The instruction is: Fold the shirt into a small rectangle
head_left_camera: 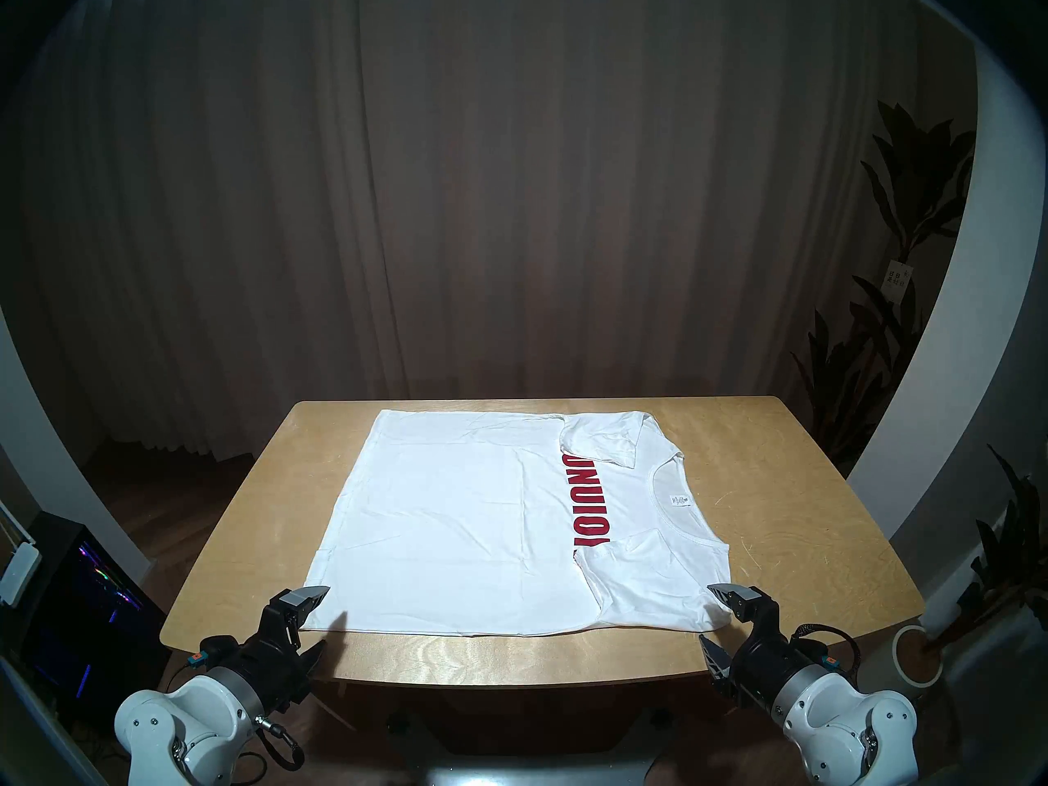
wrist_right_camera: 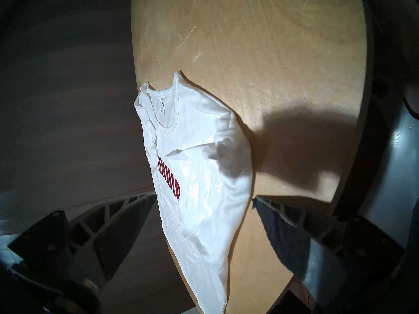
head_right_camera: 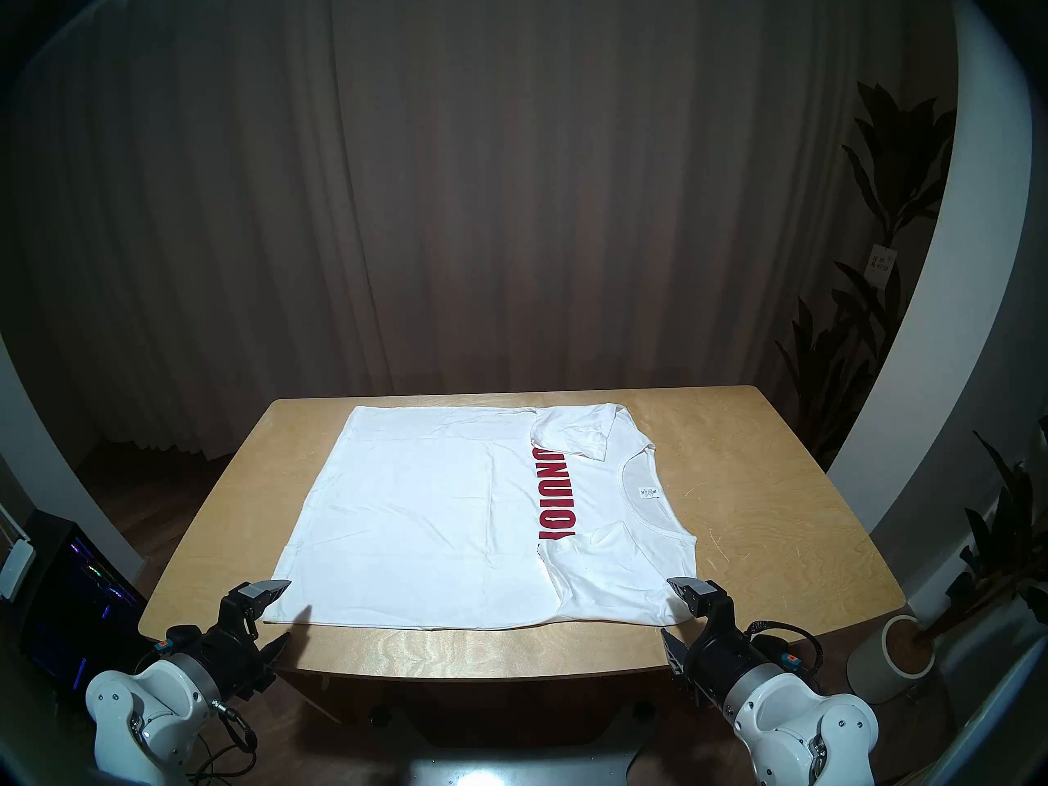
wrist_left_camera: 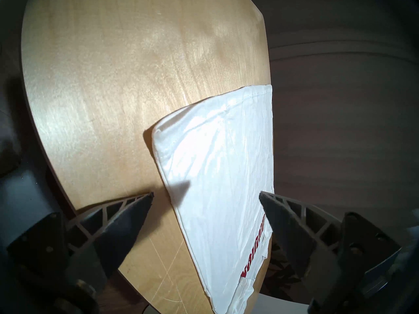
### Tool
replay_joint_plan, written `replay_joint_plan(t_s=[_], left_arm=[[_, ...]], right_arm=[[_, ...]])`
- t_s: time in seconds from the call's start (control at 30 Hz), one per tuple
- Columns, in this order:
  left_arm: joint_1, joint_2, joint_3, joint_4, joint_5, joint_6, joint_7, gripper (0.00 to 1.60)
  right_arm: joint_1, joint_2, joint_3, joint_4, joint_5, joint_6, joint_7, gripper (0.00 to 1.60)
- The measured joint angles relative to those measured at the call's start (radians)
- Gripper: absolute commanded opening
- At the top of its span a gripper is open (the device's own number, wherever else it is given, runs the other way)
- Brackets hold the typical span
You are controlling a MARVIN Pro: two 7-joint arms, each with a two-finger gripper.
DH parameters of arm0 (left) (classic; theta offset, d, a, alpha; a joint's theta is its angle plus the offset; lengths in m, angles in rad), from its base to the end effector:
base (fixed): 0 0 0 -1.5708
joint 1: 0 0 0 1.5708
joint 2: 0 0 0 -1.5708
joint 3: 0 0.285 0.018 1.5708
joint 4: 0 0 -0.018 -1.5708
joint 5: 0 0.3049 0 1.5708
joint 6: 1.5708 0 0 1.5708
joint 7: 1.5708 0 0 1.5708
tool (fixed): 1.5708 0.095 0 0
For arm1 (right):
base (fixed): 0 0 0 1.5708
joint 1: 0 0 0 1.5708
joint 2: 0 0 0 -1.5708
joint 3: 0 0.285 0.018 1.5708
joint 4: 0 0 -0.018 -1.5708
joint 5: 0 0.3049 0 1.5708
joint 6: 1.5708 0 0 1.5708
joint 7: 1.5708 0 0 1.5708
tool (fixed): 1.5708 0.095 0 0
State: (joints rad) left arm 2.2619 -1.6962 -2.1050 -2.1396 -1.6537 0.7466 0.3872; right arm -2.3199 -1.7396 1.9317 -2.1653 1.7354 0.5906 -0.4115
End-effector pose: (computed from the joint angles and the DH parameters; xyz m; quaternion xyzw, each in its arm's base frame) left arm 0.1698 0.1103 -0.3248 0.6976 0.5298 0.3164 0.3641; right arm 0.1741 -0.0555 -0.3315 -0.6456 0.5760 -0.2791 0.4165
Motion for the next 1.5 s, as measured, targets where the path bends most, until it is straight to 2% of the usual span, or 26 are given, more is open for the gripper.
replay_joint_plan(t_s=[0.33,0.67,0.8,1.03,1.27,1.5], left_arm=[[-0.039,0.032,-0.017,0.036,-0.027,0.022,0.028,1.60],[-0.084,0.066,-0.021,0.065,-0.032,0.042,0.062,1.60],[-0.100,0.079,-0.011,0.072,-0.028,0.049,0.081,1.60],[-0.125,0.106,0.009,0.072,-0.023,0.068,0.128,1.60],[-0.131,0.119,0.024,0.041,-0.023,0.077,0.198,1.60],[-0.124,0.118,0.037,0.012,-0.022,0.078,0.253,1.60]], right_arm=[[-0.004,-0.024,-0.037,-0.009,-0.060,-0.055,-0.006,1.60],[-0.001,-0.039,-0.072,0.004,-0.116,-0.102,0.048,1.60],[0.006,-0.041,-0.087,0.003,-0.130,-0.123,0.043,1.60],[0.026,-0.041,-0.109,-0.017,-0.135,-0.162,-0.029,1.60],[0.045,-0.041,-0.116,-0.036,-0.107,-0.188,-0.117,1.60],[0.060,-0.042,-0.105,-0.027,-0.082,-0.193,-0.151,1.60]])
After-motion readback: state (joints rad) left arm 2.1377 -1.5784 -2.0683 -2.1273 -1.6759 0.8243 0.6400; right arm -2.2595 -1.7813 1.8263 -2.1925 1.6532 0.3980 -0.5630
